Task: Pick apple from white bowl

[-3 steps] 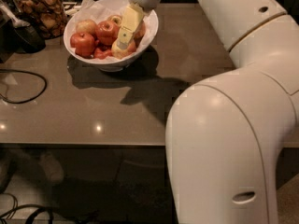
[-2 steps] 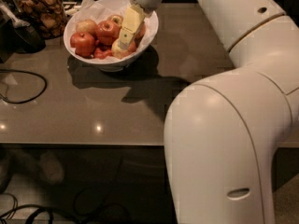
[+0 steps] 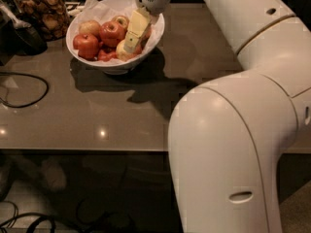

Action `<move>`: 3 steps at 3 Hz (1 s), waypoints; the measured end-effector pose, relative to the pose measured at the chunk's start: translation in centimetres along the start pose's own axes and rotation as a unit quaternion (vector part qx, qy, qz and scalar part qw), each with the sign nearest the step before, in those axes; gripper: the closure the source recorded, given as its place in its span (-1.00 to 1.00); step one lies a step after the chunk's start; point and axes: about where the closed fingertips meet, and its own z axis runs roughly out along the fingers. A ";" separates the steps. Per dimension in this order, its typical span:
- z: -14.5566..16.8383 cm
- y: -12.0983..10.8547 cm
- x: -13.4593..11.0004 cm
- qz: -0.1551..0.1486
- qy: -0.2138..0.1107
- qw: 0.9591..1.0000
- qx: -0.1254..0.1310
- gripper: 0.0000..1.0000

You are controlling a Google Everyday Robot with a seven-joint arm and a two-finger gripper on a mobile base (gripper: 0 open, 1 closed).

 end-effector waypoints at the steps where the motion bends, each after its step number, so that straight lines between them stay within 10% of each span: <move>1: 0.2 0.0 0.1 0.004 0.002 1.000 -0.003 -0.82; 3: 0.9 0.0 -0.4 -0.003 0.015 1.000 -0.003 -0.74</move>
Offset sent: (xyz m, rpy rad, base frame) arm -0.0254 -0.0128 -0.0010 -0.0794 0.1002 0.0263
